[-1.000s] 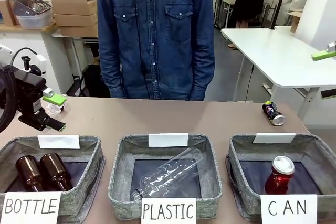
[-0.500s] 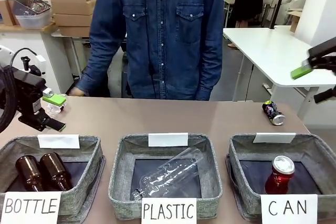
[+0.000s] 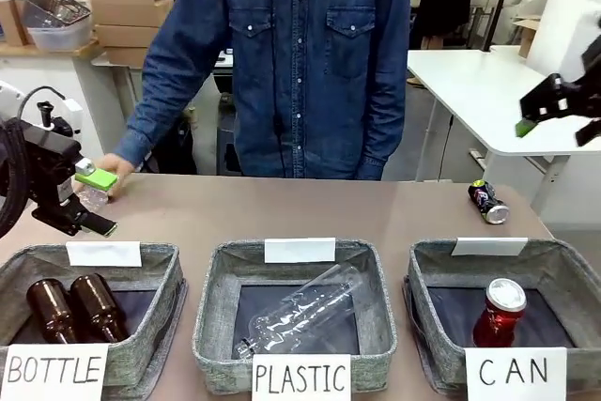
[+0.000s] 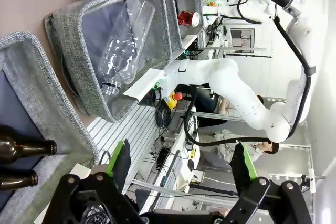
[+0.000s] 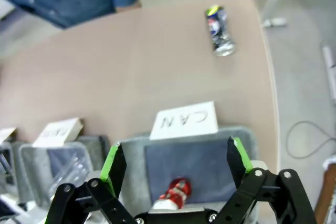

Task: Sort the can waste into the basket.
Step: Pick up the can waste from the table and place it in the right Fabric basket.

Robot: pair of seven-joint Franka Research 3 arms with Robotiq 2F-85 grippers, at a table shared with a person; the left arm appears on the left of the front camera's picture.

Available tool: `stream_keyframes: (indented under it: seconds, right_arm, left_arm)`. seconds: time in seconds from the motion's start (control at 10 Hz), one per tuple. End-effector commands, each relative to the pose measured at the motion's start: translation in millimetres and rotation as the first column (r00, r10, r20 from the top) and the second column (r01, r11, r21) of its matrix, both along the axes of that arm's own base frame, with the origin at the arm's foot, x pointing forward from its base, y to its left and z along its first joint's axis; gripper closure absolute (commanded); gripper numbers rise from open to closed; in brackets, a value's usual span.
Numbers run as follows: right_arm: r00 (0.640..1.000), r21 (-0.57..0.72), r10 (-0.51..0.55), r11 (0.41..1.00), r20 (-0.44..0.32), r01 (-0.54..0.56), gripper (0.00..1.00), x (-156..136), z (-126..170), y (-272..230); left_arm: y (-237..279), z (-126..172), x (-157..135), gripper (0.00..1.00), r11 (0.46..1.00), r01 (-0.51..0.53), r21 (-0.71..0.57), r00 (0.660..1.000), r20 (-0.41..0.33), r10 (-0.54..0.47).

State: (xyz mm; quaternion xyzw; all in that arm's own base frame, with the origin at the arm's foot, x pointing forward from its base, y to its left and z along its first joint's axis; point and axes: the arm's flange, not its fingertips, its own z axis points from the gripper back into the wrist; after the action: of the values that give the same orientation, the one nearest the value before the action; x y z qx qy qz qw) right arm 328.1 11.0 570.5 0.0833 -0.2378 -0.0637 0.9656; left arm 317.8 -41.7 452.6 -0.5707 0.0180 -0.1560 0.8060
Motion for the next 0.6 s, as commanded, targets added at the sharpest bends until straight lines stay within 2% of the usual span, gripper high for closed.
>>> stream_keyframes:
  seconds: [0.0, 0.1, 0.2, 0.3, 0.4, 0.5]
  right_arm:
    - [0.999, -0.052, -0.018, 0.998, 0.029, 0.02, 0.0, 3, 3, -5]
    - [0.988, -0.114, -0.151, 0.982, 0.02, 0.153, 0.0, 39, -19, -16]
    - [0.976, -0.103, -0.196, 0.973, 0.095, 0.206, 0.0, 67, -33, -31]
    - [0.979, -0.104, -0.154, 0.98, 0.134, 0.169, 0.0, 88, -48, -39]
    - [0.975, -0.173, -0.183, 0.964, 0.124, 0.203, 0.0, 111, -67, -50]
    - [0.983, -0.109, -0.154, 0.98, 0.1, 0.165, 0.0, 129, -91, -59]
  left_arm:
    - [-2, -3, -10, 0.0, 1.0, -0.006, -0.006, 1.0, -0.01, 0.006]
    - [-2, -3, -10, 0.0, 1.0, -0.006, -0.006, 1.0, -0.01, 0.006]
    - [-2, -3, -10, 0.0, 1.0, -0.006, -0.006, 1.0, -0.01, 0.006]
    - [-2, -3, -10, 0.0, 1.0, -0.006, -0.006, 1.0, -0.01, 0.006]
    - [-2, -3, -10, 0.0, 1.0, -0.006, -0.006, 1.0, -0.01, 0.006]
    - [-2, -3, -10, 0.0, 1.0, -0.006, -0.006, 1.0, -0.01, 0.006]
